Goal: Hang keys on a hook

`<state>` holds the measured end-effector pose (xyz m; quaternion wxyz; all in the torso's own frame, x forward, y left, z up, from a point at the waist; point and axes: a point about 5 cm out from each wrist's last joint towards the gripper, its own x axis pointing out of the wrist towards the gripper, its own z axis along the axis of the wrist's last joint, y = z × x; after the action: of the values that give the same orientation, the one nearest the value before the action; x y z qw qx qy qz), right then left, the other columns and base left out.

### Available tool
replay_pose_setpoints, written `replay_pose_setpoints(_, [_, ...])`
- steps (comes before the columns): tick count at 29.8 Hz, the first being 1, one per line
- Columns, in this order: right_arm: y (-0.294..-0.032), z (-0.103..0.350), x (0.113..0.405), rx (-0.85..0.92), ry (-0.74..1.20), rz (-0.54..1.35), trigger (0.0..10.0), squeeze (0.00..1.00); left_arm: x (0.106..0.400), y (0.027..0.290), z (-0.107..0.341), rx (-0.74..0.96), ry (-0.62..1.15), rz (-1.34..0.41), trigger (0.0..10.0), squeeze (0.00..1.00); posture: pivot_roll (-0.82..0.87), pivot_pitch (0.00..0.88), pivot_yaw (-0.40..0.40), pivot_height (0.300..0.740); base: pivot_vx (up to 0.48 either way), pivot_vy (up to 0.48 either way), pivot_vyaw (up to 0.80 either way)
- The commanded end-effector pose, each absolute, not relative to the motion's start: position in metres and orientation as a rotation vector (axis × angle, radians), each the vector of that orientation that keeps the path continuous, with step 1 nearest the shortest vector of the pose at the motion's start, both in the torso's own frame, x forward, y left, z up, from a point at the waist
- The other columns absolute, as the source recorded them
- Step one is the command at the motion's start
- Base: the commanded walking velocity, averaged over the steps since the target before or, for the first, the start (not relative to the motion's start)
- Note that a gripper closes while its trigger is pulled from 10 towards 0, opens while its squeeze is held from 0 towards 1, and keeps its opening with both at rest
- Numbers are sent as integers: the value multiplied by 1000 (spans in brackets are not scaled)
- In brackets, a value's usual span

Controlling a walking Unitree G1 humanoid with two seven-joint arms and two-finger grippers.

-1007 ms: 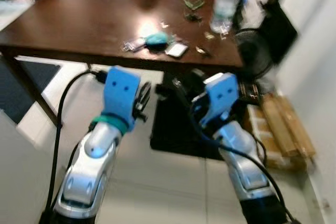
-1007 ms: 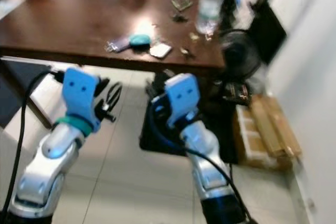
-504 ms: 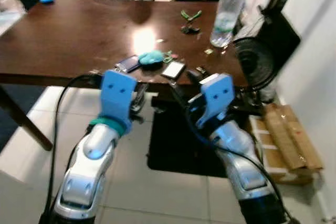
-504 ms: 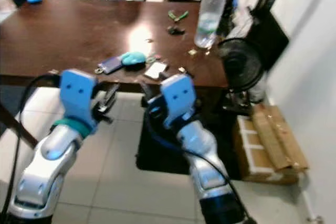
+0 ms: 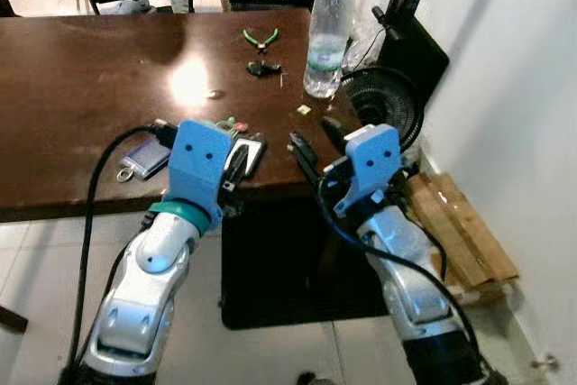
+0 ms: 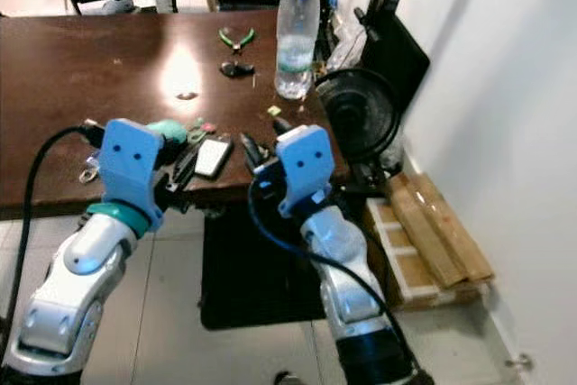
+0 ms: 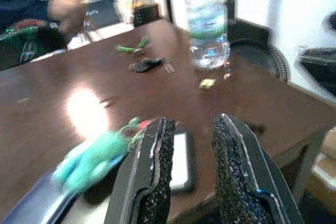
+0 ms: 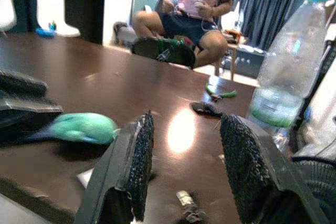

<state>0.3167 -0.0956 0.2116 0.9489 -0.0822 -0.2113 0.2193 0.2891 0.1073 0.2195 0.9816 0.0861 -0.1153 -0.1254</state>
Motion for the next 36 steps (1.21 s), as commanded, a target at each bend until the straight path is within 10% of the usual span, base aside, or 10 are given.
replay_pose_setpoints(1, [-93,213,316,-165,-441,452,10000,0,288,113,215,195,-220,-231,10000,0,-54,80,71,740,394,0,0])
replay_pose_setpoints(14, [-91,212,316,-163,-442,456,10000,0,287,114,208,250,-184,-275,10000,0,-50,81,72,740,290,0,0])
replay_pose_setpoints(25, [-90,213,318,-165,-447,462,10000,0,270,124,177,310,-3,-640,10000,0,-50,77,70,740,0,0,0])
replay_pose_setpoints(36, [-87,188,325,-270,-287,546,10000,0,276,138,154,242,103,-459,10000,0,-45,70,55,740,0,0,0])
